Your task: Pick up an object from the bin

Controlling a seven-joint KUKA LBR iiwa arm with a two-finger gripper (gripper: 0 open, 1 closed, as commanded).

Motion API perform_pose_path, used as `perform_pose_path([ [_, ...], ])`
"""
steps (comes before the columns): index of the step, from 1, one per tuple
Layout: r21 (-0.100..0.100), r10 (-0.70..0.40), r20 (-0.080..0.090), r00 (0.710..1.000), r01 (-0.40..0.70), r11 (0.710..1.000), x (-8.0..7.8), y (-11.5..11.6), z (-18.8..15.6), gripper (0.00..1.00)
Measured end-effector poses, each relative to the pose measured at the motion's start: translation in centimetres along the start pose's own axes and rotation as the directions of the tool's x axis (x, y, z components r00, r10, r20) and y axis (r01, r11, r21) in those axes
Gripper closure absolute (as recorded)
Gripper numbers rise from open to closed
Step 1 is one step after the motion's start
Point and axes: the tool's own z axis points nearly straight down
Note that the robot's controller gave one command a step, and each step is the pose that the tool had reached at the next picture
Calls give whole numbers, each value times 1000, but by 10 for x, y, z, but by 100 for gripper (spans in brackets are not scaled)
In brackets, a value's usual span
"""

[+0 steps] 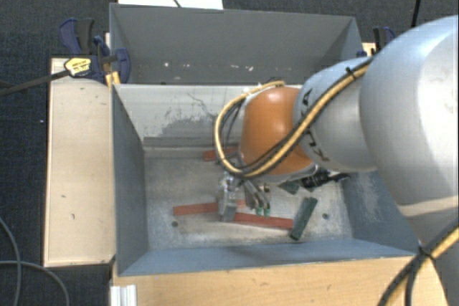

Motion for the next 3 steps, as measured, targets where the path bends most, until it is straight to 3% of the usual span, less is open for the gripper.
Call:
perform_pose_path([
  [1,2,3,1,1000,-3,1000,0,-2,2,0],
  [2,2,6,0,1000,-6,1000,0,-2,2,100],
  [3,2,7,0,1000,-7,1000,0,-2,2,100],
])
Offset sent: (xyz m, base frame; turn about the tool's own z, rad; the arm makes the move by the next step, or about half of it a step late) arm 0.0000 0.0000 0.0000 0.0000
